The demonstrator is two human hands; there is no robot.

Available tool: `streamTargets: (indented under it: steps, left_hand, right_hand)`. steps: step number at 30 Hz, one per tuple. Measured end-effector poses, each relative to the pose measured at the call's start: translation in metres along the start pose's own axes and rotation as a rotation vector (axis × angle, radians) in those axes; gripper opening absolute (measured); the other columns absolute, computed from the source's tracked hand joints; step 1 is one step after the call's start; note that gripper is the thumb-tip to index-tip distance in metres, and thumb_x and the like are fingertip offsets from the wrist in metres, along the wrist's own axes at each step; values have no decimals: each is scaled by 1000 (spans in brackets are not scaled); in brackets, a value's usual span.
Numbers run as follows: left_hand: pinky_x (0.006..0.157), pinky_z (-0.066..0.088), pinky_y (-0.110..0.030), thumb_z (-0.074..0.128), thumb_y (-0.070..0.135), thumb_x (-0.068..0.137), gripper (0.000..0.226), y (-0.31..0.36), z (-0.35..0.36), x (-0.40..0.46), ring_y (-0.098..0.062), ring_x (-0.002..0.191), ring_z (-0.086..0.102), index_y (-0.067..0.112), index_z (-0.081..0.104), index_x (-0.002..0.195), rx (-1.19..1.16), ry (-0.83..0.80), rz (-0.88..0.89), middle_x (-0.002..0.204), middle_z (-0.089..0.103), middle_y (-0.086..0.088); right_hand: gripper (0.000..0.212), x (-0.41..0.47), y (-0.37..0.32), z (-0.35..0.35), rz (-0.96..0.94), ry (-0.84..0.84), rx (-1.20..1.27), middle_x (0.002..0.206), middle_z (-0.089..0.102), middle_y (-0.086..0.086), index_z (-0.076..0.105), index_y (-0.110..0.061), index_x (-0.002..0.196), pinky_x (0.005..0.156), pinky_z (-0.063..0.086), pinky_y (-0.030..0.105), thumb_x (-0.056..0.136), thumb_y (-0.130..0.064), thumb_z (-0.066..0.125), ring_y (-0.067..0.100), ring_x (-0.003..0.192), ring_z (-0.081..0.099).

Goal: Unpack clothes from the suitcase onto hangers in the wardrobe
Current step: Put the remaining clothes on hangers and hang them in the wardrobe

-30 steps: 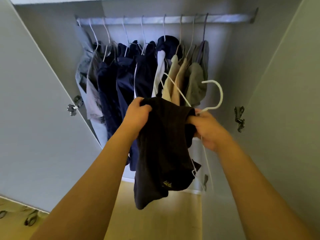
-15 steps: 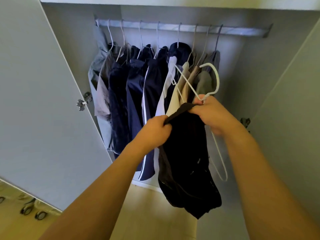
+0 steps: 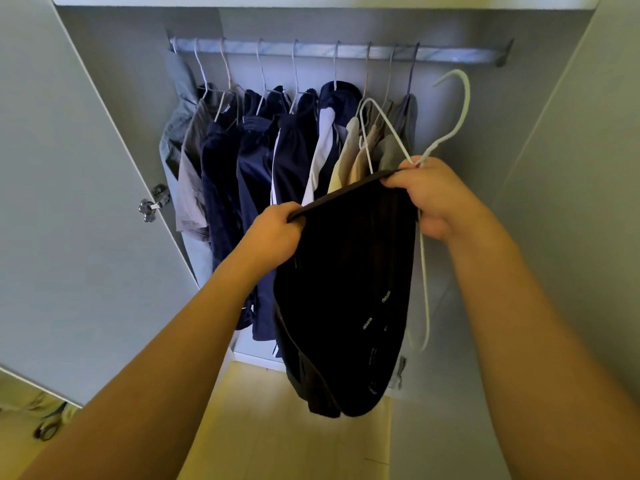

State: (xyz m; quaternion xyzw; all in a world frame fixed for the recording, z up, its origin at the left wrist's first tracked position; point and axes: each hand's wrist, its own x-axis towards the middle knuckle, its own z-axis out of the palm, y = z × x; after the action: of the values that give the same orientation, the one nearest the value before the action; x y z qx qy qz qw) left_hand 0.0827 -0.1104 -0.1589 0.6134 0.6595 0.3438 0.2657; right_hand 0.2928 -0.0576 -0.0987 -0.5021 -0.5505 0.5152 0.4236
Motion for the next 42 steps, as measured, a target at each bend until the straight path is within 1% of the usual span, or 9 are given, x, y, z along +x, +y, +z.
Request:
streamTargets:
  steps: [3,11,15,20,27,30,33,37,42]
  left_hand:
    - [78,49,-27,50,20,101,20,1,-12,-7,-33,95,65,13,65,110,-248,-143,-62,108,66,-19]
    - [103,45,-43,52,20,100,24,-9,-25,-16,-26,112,62,22,57,123,-409,-259,-29,118,65,-9]
    - [111,34,-40,70,56,79,81,-25,4,-28,-17,134,37,56,20,142,-260,-459,-25,149,29,14]
    - [111,35,-48,78,68,57,119,-25,62,-49,-20,137,28,56,-2,144,-115,-221,2,149,18,15]
    - [101,46,-43,65,71,67,102,2,86,-41,-20,128,45,45,7,147,-136,-161,-39,145,35,6]
    - [84,49,-24,60,39,92,53,-7,65,-27,-14,103,59,27,39,138,-187,-308,-70,121,55,7]
    - [87,51,-44,51,32,99,17,-21,46,-17,-33,98,63,21,60,109,-105,-262,-72,109,64,-16]
    - [81,45,-39,46,30,102,22,-11,37,-12,-26,87,57,15,61,109,-229,-225,-95,101,61,-23]
    - [77,54,-30,46,30,102,25,5,11,-4,-24,95,68,15,63,113,-501,-87,-183,105,69,-11]
  right_hand:
    - [22,0,-3,3,61,41,101,80,67,12,60,-13,69,79,57,36,87,0,62,27,85,68]
    - [11,2,-15,7,113,39,289,86,68,11,58,-9,87,62,58,31,91,1,56,22,79,70]
    - [13,1,-19,10,148,60,378,88,67,12,59,-4,101,55,58,30,92,2,54,21,78,69]
    - [21,-6,-20,25,167,40,416,82,65,13,56,0,111,52,58,31,92,5,49,18,62,69]
    - [31,-12,-19,20,175,57,364,97,66,16,54,2,123,59,60,33,92,4,50,25,84,68]
    - [18,-16,-22,5,175,75,320,91,66,14,58,0,106,55,59,31,92,5,49,23,81,67]
    - [16,-19,-25,-10,159,111,281,87,67,13,57,-1,103,53,59,30,91,5,50,23,79,68]
    - [9,-20,-30,-18,133,126,106,76,64,11,57,-5,96,40,50,22,91,-1,52,14,53,66]
    - [15,-14,-27,-32,130,188,-150,59,43,5,49,-12,73,32,21,13,87,-7,52,8,32,28]
